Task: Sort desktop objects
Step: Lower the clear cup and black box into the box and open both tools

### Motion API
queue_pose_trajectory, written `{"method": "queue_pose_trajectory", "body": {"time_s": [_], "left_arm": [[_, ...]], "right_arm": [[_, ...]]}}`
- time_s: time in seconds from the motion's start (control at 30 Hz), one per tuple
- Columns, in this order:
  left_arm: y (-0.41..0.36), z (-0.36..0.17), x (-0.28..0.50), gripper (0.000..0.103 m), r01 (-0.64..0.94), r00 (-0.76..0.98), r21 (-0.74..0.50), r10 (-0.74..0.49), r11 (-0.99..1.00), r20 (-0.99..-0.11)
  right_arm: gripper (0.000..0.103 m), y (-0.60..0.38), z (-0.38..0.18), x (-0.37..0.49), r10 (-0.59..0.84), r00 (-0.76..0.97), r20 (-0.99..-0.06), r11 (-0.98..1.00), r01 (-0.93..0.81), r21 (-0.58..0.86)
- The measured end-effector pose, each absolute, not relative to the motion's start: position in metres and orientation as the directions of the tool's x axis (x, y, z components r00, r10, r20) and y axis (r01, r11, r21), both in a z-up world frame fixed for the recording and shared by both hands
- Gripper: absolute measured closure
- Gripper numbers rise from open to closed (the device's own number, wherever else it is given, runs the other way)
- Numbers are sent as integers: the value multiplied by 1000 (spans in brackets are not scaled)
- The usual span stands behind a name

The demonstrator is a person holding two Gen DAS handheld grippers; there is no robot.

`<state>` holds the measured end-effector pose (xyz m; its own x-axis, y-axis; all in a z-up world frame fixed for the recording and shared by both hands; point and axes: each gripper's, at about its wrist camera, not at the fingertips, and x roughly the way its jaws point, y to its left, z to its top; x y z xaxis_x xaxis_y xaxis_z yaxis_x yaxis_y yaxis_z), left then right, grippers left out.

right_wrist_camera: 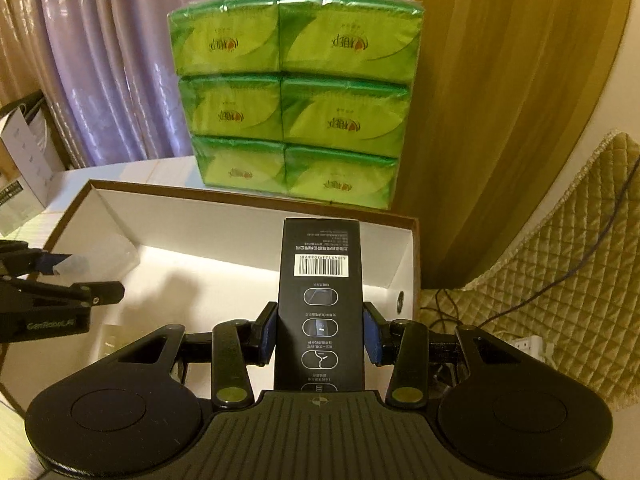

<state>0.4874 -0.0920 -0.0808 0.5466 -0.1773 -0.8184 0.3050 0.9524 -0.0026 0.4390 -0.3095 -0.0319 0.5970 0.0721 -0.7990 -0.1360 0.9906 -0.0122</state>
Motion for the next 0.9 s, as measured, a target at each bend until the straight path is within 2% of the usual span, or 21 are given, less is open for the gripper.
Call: {"method": "queue_pose_trajectory", "body": {"time_s": [0.53,0.9], "left_arm": [[-102,-127,520,53,286,477,45,-101,957,-873],[-101,-125,518,51,279,478,39,-104,960,-872]], "right_arm": [[63,-315,-55,457,55,569,-820,990,-141,-31],[63,-317,-61,460,40,564,-825,990,-132,-42]]}}
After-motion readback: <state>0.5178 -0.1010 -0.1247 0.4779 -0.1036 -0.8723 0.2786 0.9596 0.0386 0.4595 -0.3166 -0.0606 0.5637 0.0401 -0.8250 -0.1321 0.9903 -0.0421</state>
